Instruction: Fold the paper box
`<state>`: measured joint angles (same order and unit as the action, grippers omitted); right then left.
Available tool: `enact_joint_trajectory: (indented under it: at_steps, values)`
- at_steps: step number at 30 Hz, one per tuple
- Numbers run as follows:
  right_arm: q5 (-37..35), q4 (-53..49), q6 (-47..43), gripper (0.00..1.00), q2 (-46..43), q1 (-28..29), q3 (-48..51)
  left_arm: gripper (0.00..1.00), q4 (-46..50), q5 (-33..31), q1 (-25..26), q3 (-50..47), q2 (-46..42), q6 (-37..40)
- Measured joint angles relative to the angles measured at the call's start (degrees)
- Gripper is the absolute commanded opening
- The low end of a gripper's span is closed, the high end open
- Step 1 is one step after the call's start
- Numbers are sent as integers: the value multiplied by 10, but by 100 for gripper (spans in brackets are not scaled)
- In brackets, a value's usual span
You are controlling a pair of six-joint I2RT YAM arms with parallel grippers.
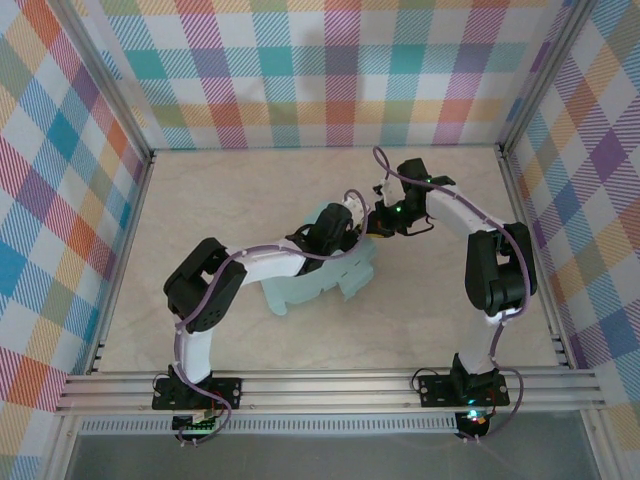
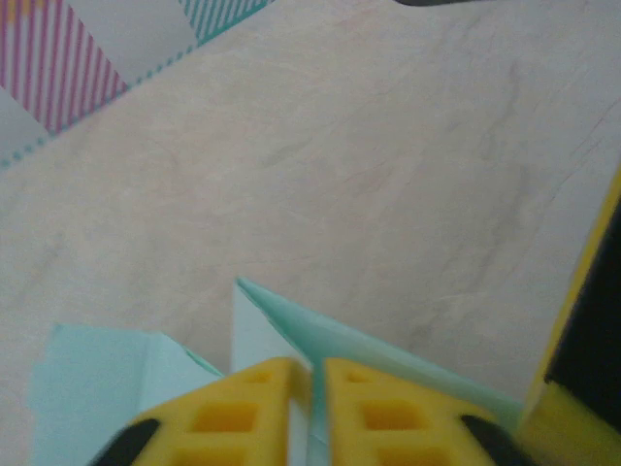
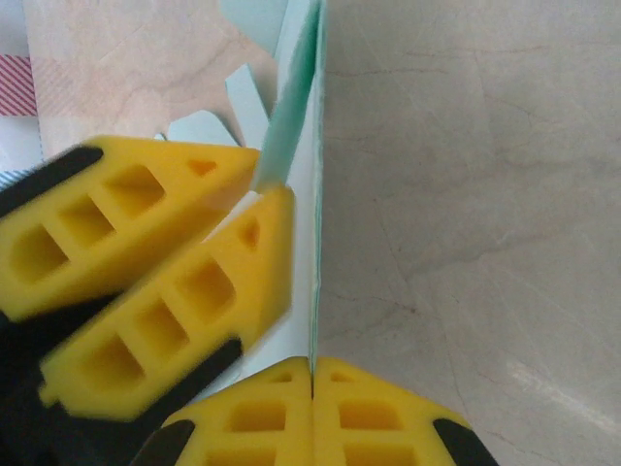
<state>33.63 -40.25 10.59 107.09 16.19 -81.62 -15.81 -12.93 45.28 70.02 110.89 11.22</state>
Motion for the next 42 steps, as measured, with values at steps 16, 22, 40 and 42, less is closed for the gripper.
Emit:
enact_joint_trajectory:
  at_steps: [16,22,40,42]
  values:
    - [-4,14,-85,0,-19,-15,-3,77,-21,307,-221,-136,-170,-129]
    - [30,-14,-134,0,-19,-29,-24,74,-17,405,-281,-181,-152,-131]
    - [70,-90,-207,0,-19,-33,-41,31,37,497,-289,-121,-39,-59]
    - [70,-91,-207,0,-19,-34,-41,24,37,503,-289,-121,-39,-58]
